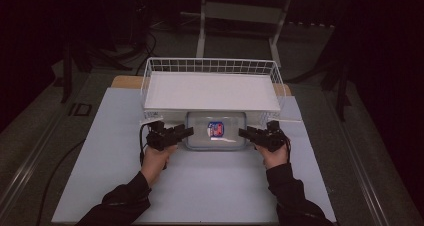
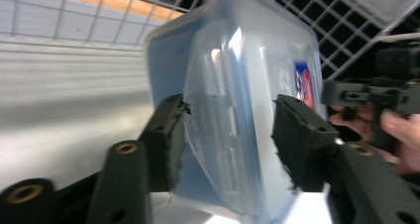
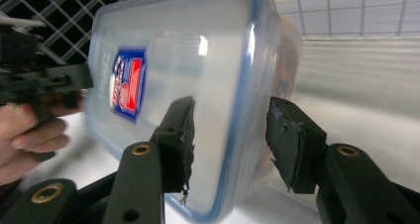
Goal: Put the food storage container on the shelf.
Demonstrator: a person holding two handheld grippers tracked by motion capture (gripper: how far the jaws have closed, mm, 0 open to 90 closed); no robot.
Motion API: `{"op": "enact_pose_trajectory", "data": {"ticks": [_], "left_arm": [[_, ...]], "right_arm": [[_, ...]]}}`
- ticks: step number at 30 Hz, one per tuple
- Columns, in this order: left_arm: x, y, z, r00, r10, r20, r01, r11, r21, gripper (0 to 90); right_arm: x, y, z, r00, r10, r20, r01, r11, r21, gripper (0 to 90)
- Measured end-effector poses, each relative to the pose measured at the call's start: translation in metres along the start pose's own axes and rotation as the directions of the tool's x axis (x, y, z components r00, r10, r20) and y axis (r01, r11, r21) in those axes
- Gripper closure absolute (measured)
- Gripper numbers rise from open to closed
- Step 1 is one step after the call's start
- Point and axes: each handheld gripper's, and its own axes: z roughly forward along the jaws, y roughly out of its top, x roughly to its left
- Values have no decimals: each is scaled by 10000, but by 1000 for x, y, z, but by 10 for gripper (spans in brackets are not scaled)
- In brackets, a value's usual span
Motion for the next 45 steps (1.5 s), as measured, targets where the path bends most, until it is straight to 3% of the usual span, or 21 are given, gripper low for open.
{"op": "enact_pose_trajectory", "data": {"ticks": [1,4,8,9,16,19,21,25,28,34,36,41,45], "left_arm": [[0,0,0,9992,301,-265,-303,9995,-58,445],[-2,1,1,9965,674,-495,-683,9975,-156,519],[-4,4,4,9920,1036,-725,-1039,9946,-9,469],[-5,3,5,9889,1288,-744,-1289,9917,33,452],[-7,4,-3,9938,987,-508,-994,9950,-99,404],[-13,3,-11,9937,1101,-218,-1099,9939,109,377],[-17,-1,-17,9955,944,84,-947,9948,388,355],[-21,-4,-23,9936,1086,325,-1101,9927,488,316],[-24,-7,-31,9915,1193,515,-1225,9904,645,282],[-30,-12,-43,9884,1374,652,-1425,9864,818,173],[-33,-15,-50,9841,1630,711,-1696,9805,989,146],[-37,-20,-60,9812,1783,743,-1851,9778,977,91],[-38,-22,-71,9814,1830,578,-1881,9772,989,0]], "right_arm": [[0,0,2,9999,12,123,-12,10000,42,532],[-5,-1,6,9999,15,140,-13,9999,-170,500],[-2,-1,6,9994,31,342,-24,9998,-183,485],[-2,-1,6,9992,18,393,-10,9998,-187,479],[3,-2,4,9978,-186,641,195,9997,-145,424],[12,-1,-6,9955,-608,728,635,9974,-353,406],[17,-1,-11,9936,-804,789,837,9957,-394,403],[23,-2,-15,9931,-941,706,974,9942,-450,402],[37,-4,-19,9909,-1222,555,1249,9910,-472,400],[50,-9,-16,9882,-1500,320,1509,9882,-275,399],[55,-13,-12,9868,-1603,243,1605,9870,-68,409],[61,-20,-5,9843,-1754,211,1750,9844,202,436],[67,-28,3,9802,-1964,255,1949,9794,521,572]]}}
